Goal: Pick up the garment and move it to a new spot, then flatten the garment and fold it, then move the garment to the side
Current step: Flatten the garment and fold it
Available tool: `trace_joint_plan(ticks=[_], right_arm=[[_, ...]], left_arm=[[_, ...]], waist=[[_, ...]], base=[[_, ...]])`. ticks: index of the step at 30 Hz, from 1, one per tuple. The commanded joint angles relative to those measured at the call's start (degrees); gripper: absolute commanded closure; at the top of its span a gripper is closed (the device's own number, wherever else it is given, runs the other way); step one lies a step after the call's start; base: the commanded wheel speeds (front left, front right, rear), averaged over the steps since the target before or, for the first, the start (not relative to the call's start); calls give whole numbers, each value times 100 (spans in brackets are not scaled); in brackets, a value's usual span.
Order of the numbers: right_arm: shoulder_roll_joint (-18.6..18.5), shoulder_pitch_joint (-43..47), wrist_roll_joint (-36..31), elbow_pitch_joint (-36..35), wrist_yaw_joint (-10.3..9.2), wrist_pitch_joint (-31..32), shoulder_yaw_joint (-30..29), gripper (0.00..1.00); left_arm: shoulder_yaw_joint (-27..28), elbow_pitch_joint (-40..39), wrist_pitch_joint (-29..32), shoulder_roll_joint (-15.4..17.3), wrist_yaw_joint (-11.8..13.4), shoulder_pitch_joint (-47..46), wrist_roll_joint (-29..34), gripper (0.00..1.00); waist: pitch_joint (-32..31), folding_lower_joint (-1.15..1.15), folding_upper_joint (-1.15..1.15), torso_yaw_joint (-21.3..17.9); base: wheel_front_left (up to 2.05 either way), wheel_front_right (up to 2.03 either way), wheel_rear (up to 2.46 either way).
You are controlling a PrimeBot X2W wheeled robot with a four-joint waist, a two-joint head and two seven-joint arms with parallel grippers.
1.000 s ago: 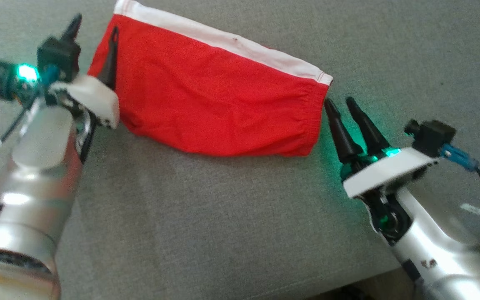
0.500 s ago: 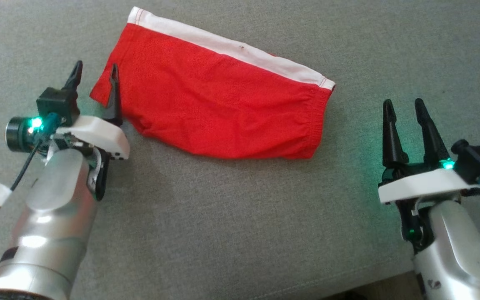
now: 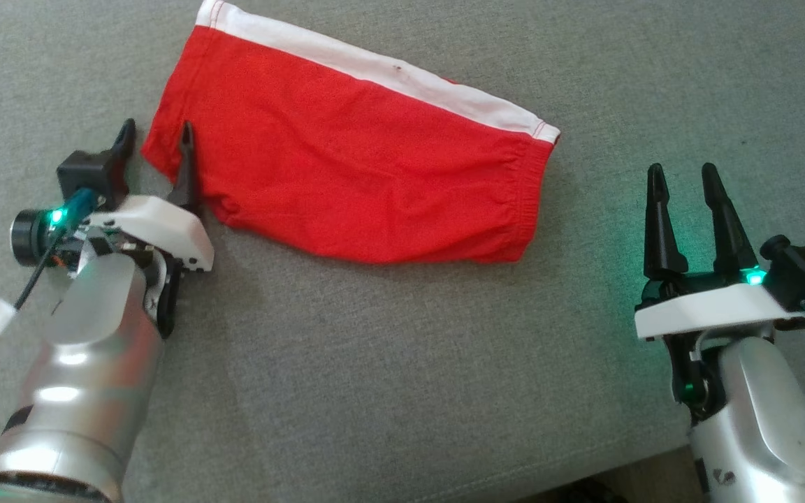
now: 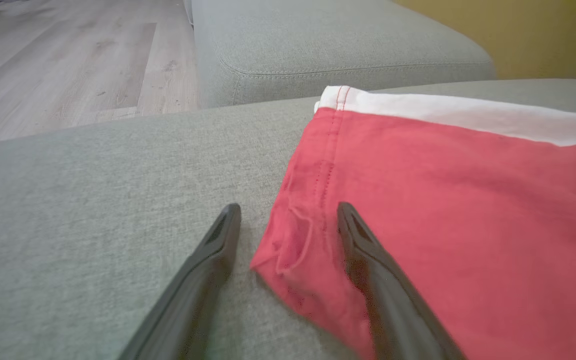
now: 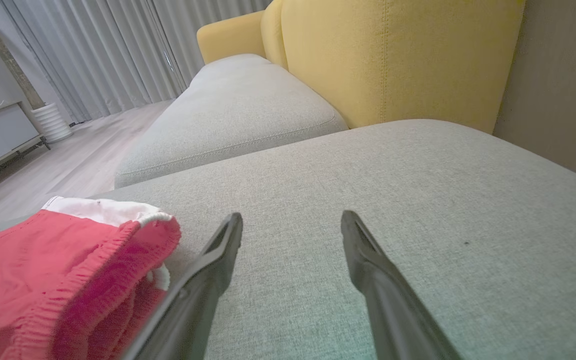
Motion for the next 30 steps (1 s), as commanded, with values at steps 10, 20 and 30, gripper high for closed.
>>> trace_joint_plan(ticks=[10,20,30], right_arm=[[77,21,-24,-136,-4,-38,142,0],[91,323,-112,31,-4,-38,5,0],[100,831,-180,154,-4,-38,-60,0]], left_arm=[[-170,811,702,-139,-350,-77,-133,100],[-45,796,-28,-332,-148,421,-323,100],[160,-463,-97,-478,296,1928,-231,100]], waist=[[-108,0,0,107],[-892,0,0,551],[-1494,0,0,1159]], base=[[0,0,0],[0,0,0],[0,0,0]])
